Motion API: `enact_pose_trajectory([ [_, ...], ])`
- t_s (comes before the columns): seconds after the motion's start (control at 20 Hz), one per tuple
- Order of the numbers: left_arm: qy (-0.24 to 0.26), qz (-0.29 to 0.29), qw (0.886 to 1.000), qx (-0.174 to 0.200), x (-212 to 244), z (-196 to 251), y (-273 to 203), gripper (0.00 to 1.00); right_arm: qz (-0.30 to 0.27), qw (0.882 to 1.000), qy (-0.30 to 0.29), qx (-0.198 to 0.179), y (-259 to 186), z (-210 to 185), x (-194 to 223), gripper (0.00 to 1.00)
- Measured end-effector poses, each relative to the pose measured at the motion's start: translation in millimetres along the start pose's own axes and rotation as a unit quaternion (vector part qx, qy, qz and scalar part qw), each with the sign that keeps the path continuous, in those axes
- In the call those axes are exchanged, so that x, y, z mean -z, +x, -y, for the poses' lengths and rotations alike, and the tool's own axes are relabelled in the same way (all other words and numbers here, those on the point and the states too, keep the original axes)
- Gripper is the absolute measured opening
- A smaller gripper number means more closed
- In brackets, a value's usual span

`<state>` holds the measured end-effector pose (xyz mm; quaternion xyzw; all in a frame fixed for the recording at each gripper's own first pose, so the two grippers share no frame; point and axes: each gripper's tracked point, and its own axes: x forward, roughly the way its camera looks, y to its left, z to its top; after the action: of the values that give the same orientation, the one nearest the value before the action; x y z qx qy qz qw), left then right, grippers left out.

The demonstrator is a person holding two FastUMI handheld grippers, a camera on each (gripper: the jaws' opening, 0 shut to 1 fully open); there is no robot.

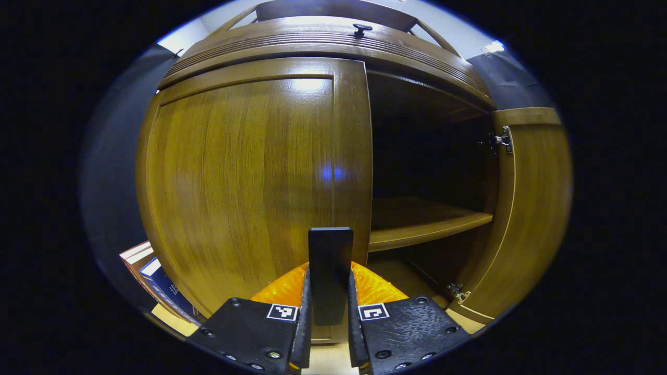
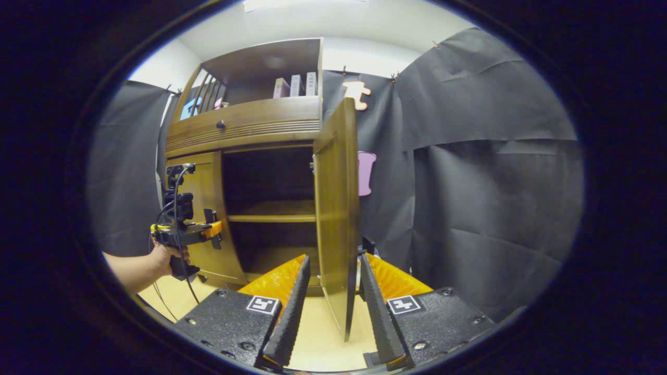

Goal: Open the right door of the double-door shoe cabinet with the right hand, and open the left door with the left hand.

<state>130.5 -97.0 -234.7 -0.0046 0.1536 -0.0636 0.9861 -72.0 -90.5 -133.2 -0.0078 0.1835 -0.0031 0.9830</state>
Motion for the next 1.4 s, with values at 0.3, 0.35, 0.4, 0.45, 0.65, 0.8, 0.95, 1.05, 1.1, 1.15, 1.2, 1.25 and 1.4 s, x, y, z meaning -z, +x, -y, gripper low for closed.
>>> enact_pose_trajectory([
  [0.3,0.007,-0.006,1.0,-0.009,4,-3,-33,0.28,0.012,0.998,-0.03,-0.057,15,-39,-5,0.7],
  [0.35,0.006,-0.006,1.0,-0.012,5,-4,-41,0.28,0.011,0.997,-0.029,-0.066,17,-42,-5,0.69],
  [0.4,0.007,-0.006,1.0,-0.015,6,-6,-49,0.28,0.01,0.997,-0.028,-0.077,19,-48,-5,0.7],
  [0.45,0.007,-0.006,1.0,-0.018,6,-8,-58,0.28,0.01,0.996,-0.028,-0.089,21,-53,-6,0.7],
  [0.65,0.004,-0.005,0.999,-0.039,9,-19,-98,0.28,0.006,0.99,-0.034,-0.137,32,-77,-4,0.74],
  [0.8,0.004,-0.007,0.998,-0.06,14,-32,-124,0.28,0.004,0.984,-0.036,-0.175,39,-99,-4,0.67],
  [0.95,0.009,-0.006,0.996,-0.086,17,-48,-151,0.28,0.0,0.978,-0.041,-0.206,46,-119,-2,0.73],
  [1.05,0.009,-0.008,0.995,-0.1,20,-61,-167,0.28,-0.005,0.974,-0.04,-0.223,50,-130,1,0.7],
  [1.1,0.003,-0.01,0.994,-0.108,20,-68,-175,0.28,-0.007,0.973,-0.039,-0.228,50,-135,3,0.74],
  [1.15,-0.003,-0.01,0.993,-0.118,21,-75,-182,0.28,-0.01,0.971,-0.038,-0.234,51,-140,3,0.7],
  [1.2,-0.006,-0.01,0.992,-0.127,20,-81,-187,0.27,-0.012,0.97,-0.038,-0.239,52,-144,5,0.73],
  [1.25,-0.006,-0.01,0.99,-0.137,22,-88,-193,0.28,-0.014,0.969,-0.039,-0.242,54,-148,5,0.73],
  [1.4,-0.004,-0.011,0.986,-0.168,25,-113,-215,0.36,-0.018,0.966,-0.045,-0.252,56,-159,8,0.7],
])
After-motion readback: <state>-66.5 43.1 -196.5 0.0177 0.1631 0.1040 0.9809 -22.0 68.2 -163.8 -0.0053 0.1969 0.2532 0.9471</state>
